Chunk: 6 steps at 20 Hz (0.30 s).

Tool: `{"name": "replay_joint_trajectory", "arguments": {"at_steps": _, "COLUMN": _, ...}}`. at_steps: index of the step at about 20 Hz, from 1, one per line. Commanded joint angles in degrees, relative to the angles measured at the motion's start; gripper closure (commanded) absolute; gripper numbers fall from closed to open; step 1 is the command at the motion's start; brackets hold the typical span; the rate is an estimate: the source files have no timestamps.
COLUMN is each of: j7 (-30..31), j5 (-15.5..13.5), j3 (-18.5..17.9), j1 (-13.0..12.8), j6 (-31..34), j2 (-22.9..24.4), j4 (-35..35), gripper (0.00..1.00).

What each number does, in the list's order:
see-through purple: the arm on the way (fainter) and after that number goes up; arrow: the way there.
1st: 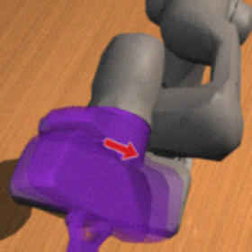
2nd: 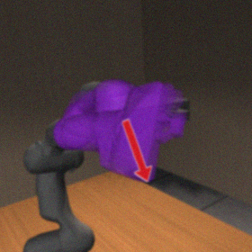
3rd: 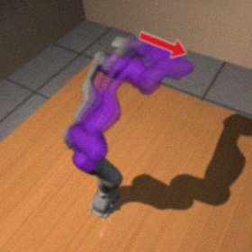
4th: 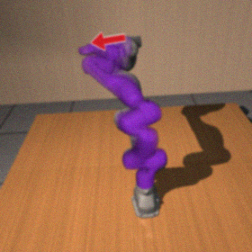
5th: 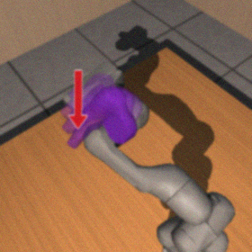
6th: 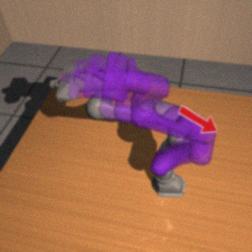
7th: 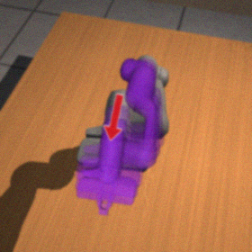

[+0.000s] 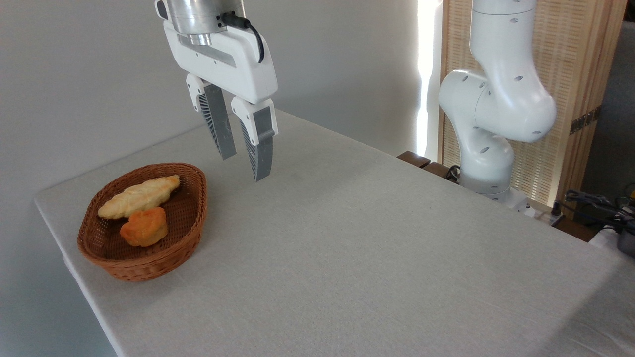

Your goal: Put bread into the basket

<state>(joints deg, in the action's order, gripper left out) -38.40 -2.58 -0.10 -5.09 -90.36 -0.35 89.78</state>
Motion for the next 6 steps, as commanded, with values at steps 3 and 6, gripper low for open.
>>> {"name": "replay_joint_trajectory", "arguments": {"at_steps": 3, "j7": 0.4, "j5": 2.3, "j3": 0.3, "j1": 0.3, "j6": 0.9, "j2": 0.8, "j4": 0.6, "gripper": 0.0}}
{"name": "replay_joint_trajectory", "arguments": {"at_steps": 6, "j7": 0.4, "j5": 2.3, "j3": 0.3, "j1": 0.3, "j6": 1.0, "j2": 0.8, "j4": 0.6, "gripper": 0.0}}
